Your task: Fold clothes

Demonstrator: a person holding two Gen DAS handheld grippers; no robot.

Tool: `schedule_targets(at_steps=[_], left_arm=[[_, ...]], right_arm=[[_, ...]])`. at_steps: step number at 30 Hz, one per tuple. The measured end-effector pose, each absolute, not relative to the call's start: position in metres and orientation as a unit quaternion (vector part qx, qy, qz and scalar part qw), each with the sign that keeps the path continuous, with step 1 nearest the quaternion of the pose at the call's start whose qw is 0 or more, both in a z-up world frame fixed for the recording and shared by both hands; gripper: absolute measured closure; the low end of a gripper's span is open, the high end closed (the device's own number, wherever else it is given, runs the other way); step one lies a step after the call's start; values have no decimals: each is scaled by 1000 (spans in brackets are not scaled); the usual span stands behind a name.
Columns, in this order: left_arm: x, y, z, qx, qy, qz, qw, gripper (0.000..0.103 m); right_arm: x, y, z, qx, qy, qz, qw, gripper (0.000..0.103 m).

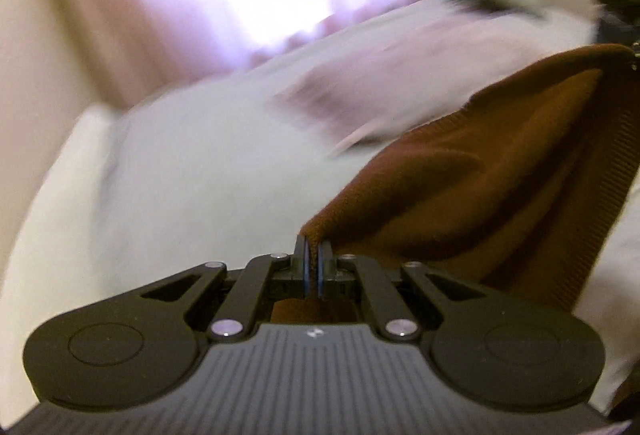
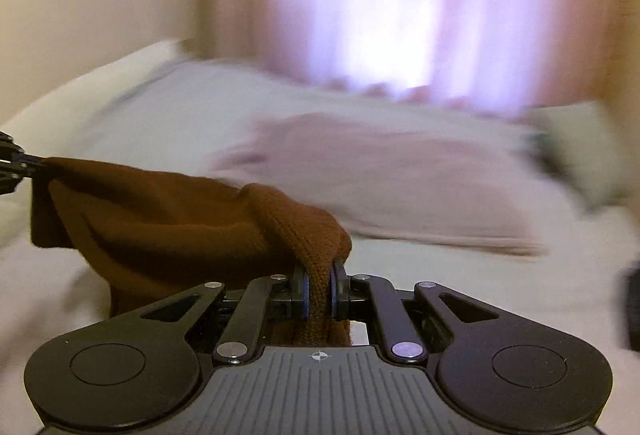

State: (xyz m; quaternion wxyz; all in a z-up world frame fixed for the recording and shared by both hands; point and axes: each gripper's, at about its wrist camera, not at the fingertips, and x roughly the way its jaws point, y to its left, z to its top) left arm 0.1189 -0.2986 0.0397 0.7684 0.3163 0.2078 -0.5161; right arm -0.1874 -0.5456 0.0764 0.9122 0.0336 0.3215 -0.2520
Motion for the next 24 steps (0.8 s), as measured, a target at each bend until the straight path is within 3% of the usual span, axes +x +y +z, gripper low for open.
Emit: schedule_targets(at_steps=[5,11,15,18,22,24], left_arm=[[2,-458,57,293,166,-624,705,101],[-103,-582,74,268,135,-703,644,101],[-150,-563,44,316,116,-729,597,99],[-152,-531,-20,392,186,-703,563,86],[-132,-477,-89,448,283,-656,537,85],[-124,-461,-106,454,308,-648,529,84]], right_arm=[[-339,-623,140,-35,287,-382,878,96],[-434,-644,180,-111,256,-454,846,95],[-454,-615,116,-65,284,-433,853,95],[-455,-587,30,45,345,-380,857,92],[-441,-543,-72,186,416,-332,826,57],[-439,-533,-92,213,435,-329,810,55]])
